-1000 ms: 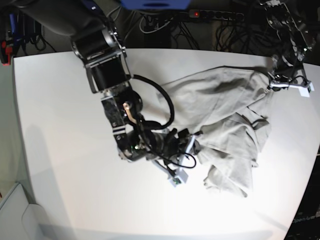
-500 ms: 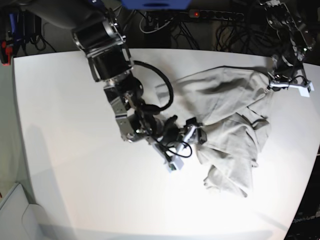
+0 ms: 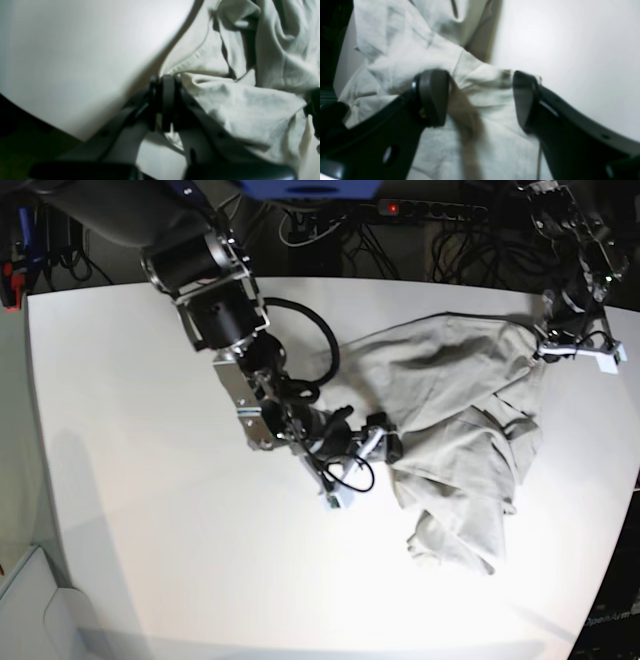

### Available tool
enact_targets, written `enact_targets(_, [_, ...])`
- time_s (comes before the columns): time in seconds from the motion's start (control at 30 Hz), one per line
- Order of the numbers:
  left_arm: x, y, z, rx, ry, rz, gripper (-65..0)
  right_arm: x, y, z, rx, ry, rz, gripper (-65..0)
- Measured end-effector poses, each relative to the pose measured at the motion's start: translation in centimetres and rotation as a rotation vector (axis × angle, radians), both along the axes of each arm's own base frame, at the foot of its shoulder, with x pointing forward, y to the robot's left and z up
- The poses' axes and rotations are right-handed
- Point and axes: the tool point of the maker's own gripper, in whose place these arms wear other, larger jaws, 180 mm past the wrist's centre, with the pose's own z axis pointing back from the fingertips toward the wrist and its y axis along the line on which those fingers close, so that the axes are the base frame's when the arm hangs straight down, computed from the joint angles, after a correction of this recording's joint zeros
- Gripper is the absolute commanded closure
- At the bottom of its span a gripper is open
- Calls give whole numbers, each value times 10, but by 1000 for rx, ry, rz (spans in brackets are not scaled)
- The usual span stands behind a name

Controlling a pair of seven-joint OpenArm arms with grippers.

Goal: Layout the t-shirt on the table in an organized manner, then fold the t-shirt properly
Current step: 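Pull the t-shirt apart with both grippers to spread it, then release with the right gripper and regrasp the t-shirt fabric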

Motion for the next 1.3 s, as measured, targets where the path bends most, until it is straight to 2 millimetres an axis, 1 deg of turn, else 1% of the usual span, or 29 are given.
enact_targets(0.07, [-1, -5, -3, -14, 6, -2, -5, 1, 0, 0, 0, -1, 0, -361])
enact_targets(0.13, [0, -4, -2, -12, 2, 0, -5, -3, 3, -1, -17, -8, 24, -281])
enact_targets(0.23, [-1, -6, -3, -17, 1, 3, -5, -20, 21, -7, -68, -20, 120, -119])
enact_targets(0.3, [3, -7, -1, -18, -7, 2, -5, -34, 35, -11, -90, -25, 184, -10])
enact_targets(0.33, [5, -7, 0, -18, -12, 2, -5, -40, 40, -12, -96, -25, 209, 0])
enact_targets(0.4, [7, -6, 2, -16, -19, 3, -5, -46, 46, -14, -109, -33, 241, -2])
enact_targets(0.5, [6, -5, 1, -16, -16, 6, -5, -53, 46, -15, -129, -1, 271, 0])
enact_targets(0.57, [6, -4, 2, -15, -18, 8, -5, -58, 42, -8, -131, 1, 273, 0])
enact_targets(0.6, [7, -5, 2, -16, -20, 6, -5, -57, 38, 2, -102, -25, 252, 0])
enact_targets(0.63, [6, -4, 2, -16, -18, 7, -5, -59, 31, 12, -73, -48, 231, 0])
enact_targets(0.67, [7, -5, 2, -16, -19, 7, -5, -57, 21, 22, -61, -78, 206, 0])
enact_targets(0.8, [6, -5, 1, -16, -15, 7, -5, -51, -28, 64, -45, -199, 93, 0])
enact_targets(0.87, [8, -8, 2, -32, -24, 4, -5, -54, -44, 81, -31, -244, 58, 0])
enact_targets(0.93, [8, -9, 2, -34, -25, 1, -5, -62, -56, 85, -24, -249, 31, 0])
enact_targets(1.03, [8, -8, 2, -34, -27, -1, -5, -80, -81, 70, -47, -204, -21, 0])
enact_targets(1.07, [9, -9, 3, -34, -28, -2, -5, -84, -89, 71, -46, -203, -39, 0])
enact_targets(1.1, [11, -10, 3, -42, -32, -5, -5, -89, -96, 72, -47, -206, -54, 0])
enact_targets(1.2, [16, -16, 6, -59, -47, -21, -5, -89, -123, 87, -47, -243, -132, 0])
enact_targets(1.27, [16, -18, 5, -64, -49, -20, -5, -88, -146, 96, -58, -277, -208, 0])
enact_targets(1.3, [15, -12, 4, -37, -38, -1, -5, -87, -161, 98, -68, -281, -261, 0])
